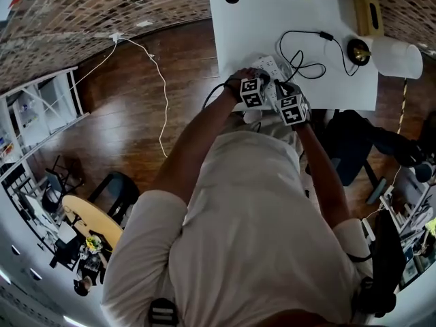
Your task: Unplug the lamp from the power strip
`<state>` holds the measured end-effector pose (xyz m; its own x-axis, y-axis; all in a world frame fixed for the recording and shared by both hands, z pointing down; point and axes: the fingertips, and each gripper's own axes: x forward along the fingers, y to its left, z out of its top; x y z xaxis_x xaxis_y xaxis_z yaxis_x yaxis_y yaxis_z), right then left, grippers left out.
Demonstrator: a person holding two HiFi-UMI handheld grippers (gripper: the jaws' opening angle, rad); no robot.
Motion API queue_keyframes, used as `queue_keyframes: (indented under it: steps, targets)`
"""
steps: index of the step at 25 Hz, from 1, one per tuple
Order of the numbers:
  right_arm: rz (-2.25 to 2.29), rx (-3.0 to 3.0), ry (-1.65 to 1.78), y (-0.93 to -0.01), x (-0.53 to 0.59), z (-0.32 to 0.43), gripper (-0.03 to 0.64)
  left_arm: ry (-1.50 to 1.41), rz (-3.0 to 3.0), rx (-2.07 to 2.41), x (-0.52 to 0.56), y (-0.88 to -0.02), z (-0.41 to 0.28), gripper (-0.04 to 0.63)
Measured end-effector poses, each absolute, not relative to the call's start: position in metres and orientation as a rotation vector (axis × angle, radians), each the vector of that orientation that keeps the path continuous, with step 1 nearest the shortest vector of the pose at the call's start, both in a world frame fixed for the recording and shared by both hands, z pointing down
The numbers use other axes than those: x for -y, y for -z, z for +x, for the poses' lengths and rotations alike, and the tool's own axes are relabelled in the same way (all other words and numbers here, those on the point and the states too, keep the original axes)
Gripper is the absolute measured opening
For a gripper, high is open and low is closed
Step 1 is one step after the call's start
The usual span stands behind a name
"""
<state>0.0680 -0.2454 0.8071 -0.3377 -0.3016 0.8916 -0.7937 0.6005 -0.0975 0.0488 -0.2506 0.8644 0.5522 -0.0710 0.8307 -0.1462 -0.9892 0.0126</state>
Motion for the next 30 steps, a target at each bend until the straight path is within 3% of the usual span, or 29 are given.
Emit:
queue_keyframes:
  steps: [5,30]
  targets:
    - [0.845,1.852,-0.655,-0.825,0.237,0.073,0.075,-1.479,2.727,0.202,0.251,-0.866,0.051,-0.009]
    - [0.862,1.831,-0.763,-0.834,0.241,0.074,0.032,-1.652,2.737,0.123,0.25,-0.866,0.054,-0.011]
